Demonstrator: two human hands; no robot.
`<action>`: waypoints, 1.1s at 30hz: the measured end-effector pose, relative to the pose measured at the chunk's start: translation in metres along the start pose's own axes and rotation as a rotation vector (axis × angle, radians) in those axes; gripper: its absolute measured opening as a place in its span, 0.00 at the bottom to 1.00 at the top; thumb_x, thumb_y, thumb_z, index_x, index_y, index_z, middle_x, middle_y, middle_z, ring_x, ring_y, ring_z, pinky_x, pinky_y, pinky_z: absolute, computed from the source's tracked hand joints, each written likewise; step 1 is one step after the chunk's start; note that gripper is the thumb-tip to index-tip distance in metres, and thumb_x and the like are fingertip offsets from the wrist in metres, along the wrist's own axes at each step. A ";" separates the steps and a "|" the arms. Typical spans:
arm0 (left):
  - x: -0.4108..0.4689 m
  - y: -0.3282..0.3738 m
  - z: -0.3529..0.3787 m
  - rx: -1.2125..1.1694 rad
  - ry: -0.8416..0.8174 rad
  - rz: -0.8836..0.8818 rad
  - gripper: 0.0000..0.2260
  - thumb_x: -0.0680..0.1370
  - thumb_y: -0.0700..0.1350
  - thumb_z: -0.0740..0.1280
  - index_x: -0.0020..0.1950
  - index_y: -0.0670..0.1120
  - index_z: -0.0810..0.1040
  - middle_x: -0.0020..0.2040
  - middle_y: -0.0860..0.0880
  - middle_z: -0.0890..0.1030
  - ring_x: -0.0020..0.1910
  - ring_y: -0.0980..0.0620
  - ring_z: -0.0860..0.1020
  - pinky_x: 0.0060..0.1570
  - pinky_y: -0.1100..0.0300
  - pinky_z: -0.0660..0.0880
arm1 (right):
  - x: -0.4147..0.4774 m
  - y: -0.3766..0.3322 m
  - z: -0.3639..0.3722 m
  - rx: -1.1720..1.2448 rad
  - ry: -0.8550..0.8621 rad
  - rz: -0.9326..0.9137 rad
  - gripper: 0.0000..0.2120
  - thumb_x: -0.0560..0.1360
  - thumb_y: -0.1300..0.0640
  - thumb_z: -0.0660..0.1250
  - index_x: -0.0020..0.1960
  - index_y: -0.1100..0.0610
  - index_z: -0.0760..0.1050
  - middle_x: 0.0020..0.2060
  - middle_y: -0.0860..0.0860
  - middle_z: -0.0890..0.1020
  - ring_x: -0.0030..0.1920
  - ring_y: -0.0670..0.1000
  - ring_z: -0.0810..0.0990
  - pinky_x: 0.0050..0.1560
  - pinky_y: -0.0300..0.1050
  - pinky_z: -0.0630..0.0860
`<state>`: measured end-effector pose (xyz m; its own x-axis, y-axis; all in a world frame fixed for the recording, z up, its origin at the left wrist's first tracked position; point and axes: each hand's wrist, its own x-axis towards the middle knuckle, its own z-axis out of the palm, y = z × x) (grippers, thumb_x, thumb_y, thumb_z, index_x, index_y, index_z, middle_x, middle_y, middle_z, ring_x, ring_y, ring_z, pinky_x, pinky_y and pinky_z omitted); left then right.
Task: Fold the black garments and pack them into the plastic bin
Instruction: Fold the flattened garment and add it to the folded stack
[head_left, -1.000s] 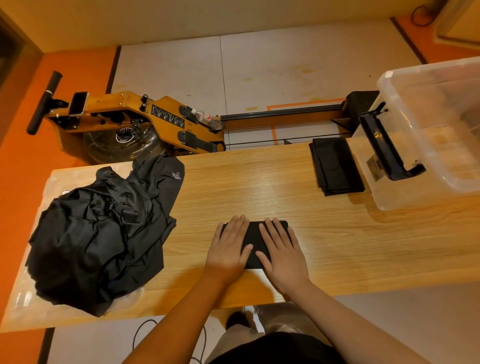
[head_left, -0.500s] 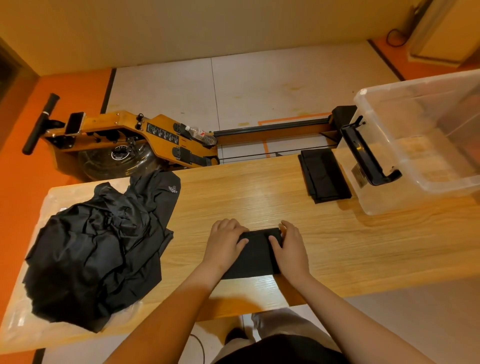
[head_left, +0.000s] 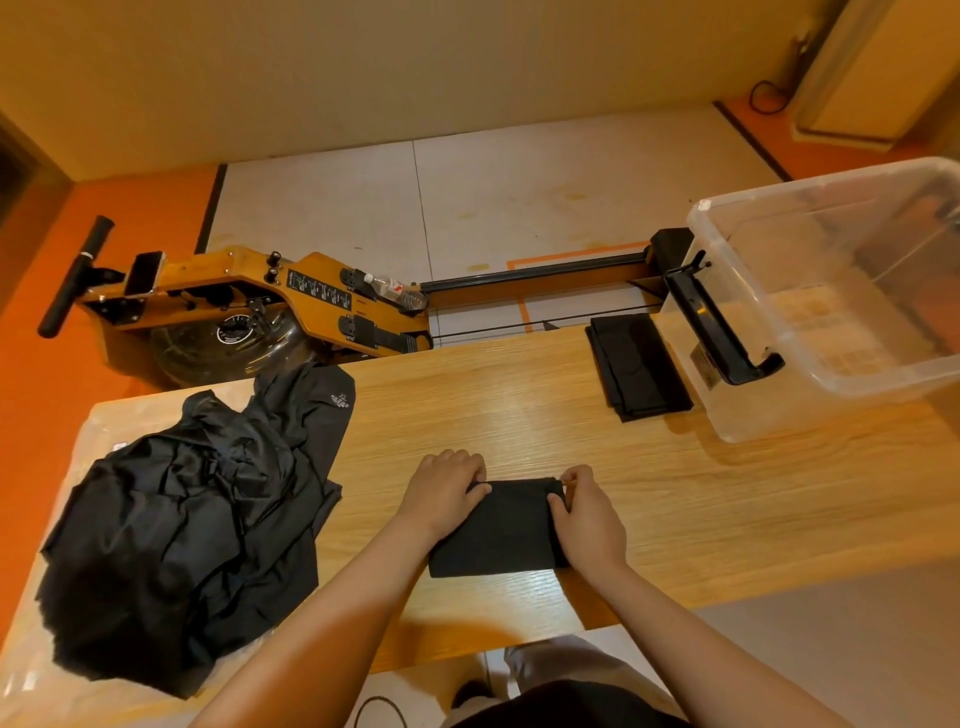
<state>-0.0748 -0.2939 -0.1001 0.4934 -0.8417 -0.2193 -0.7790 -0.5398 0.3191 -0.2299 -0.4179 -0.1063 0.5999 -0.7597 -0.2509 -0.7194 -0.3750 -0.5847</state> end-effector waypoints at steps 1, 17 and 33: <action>-0.001 0.000 0.002 -0.006 0.028 0.004 0.10 0.81 0.52 0.59 0.56 0.49 0.74 0.53 0.51 0.77 0.56 0.50 0.73 0.54 0.57 0.64 | -0.001 -0.001 -0.001 0.008 0.026 -0.014 0.12 0.78 0.53 0.63 0.59 0.54 0.68 0.48 0.49 0.78 0.48 0.50 0.77 0.40 0.48 0.76; -0.053 0.015 0.051 0.055 -0.014 -0.122 0.27 0.83 0.56 0.41 0.76 0.43 0.62 0.75 0.47 0.65 0.75 0.51 0.60 0.70 0.48 0.55 | -0.012 0.012 0.036 -0.470 -0.202 -0.609 0.28 0.82 0.42 0.43 0.76 0.56 0.60 0.75 0.52 0.62 0.76 0.51 0.57 0.73 0.49 0.53; 0.005 0.018 -0.015 0.125 -0.326 0.012 0.14 0.76 0.48 0.68 0.61 0.47 0.75 0.59 0.47 0.74 0.61 0.47 0.70 0.55 0.56 0.65 | 0.021 -0.022 0.000 -0.498 -0.376 -0.576 0.16 0.75 0.55 0.63 0.61 0.59 0.75 0.56 0.54 0.74 0.60 0.54 0.68 0.56 0.45 0.65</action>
<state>-0.0804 -0.3078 -0.0818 0.3505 -0.7883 -0.5057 -0.8351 -0.5074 0.2123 -0.2018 -0.4260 -0.0988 0.9328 -0.1844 -0.3098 -0.2835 -0.9059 -0.3145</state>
